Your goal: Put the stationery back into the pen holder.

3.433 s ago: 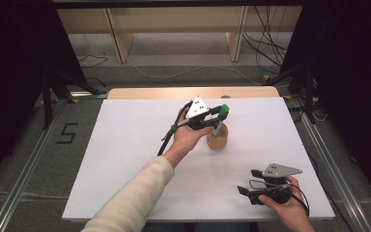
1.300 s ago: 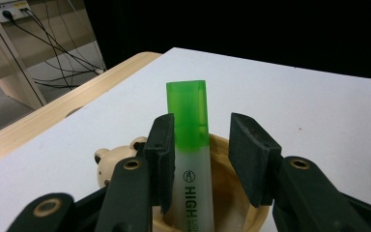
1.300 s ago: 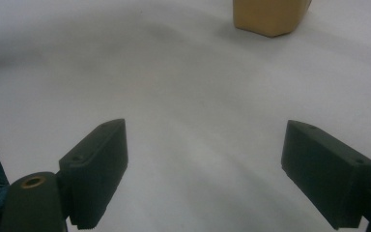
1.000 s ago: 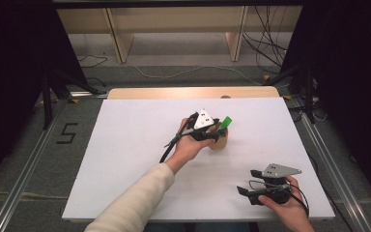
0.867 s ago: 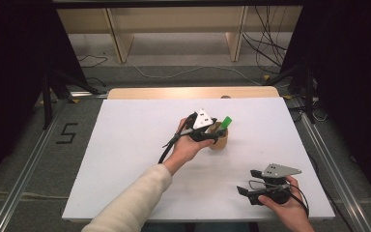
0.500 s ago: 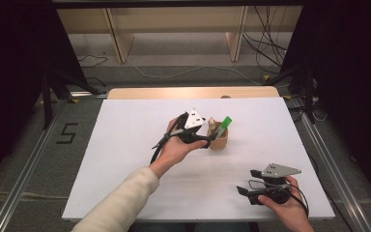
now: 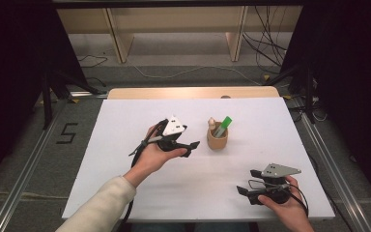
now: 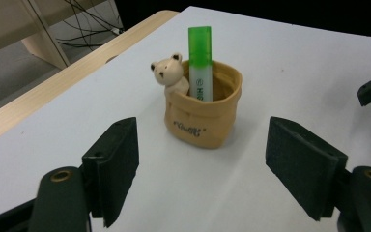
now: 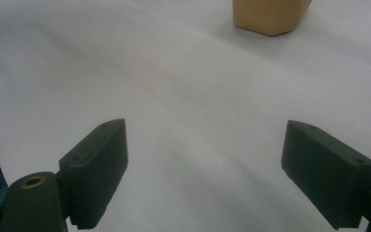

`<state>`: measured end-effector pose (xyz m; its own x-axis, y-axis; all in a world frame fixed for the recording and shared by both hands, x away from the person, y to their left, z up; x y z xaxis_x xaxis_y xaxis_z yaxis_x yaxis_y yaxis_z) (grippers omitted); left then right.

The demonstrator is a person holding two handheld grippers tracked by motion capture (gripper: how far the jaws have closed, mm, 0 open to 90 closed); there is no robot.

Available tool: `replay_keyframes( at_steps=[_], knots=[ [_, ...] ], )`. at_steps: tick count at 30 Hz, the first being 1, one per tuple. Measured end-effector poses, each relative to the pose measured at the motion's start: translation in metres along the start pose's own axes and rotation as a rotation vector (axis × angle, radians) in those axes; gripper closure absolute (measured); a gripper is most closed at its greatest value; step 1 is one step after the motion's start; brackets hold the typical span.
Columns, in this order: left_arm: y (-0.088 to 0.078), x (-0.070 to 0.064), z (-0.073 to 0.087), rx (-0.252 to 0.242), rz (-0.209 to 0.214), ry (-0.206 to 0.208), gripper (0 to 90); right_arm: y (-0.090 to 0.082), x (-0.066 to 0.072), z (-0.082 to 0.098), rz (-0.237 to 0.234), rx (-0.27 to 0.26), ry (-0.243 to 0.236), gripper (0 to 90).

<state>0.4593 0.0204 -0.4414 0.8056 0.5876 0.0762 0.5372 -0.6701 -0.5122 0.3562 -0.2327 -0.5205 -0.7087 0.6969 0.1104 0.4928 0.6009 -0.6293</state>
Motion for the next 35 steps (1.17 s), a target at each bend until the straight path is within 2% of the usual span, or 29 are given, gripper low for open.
replay_keyframes(
  at_steps=[5, 17, 27, 33, 35],
  knots=[
    [-0.016, 0.004, 0.019, 0.003, -0.021, -0.024, 27.0, 0.0, 0.0, 0.0, 0.002, 0.001, 0.001, 17.5],
    [-0.045, 0.01, 0.071, 0.045, -0.049, -0.061, 27.1, 0.001, 0.001, 0.0, 0.002, 0.003, -0.001, 17.5],
    [-0.065, 0.004, 0.112, 0.071, -0.069, -0.09, 27.0, 0.001, 0.001, 0.0, -0.001, 0.0, -0.005, 17.5],
    [-0.069, -0.001, 0.126, 0.087, -0.077, -0.106, 26.8, 0.001, 0.001, 0.0, 0.0, 0.001, -0.009, 17.5],
    [-0.067, -0.005, 0.125, 0.091, -0.063, -0.101, 26.4, 0.001, 0.001, 0.0, 0.0, 0.002, -0.01, 17.5]
  ],
)
Point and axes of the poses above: each handheld gripper's, and its own axes: y roughly forward along the jaws, z roughly out of its underside, x roughly to its left, the point moved 7 cm from there along y, roughly forward along the jaws, and after that the axes turned 2 degrees about x, right-handed, at the moved point
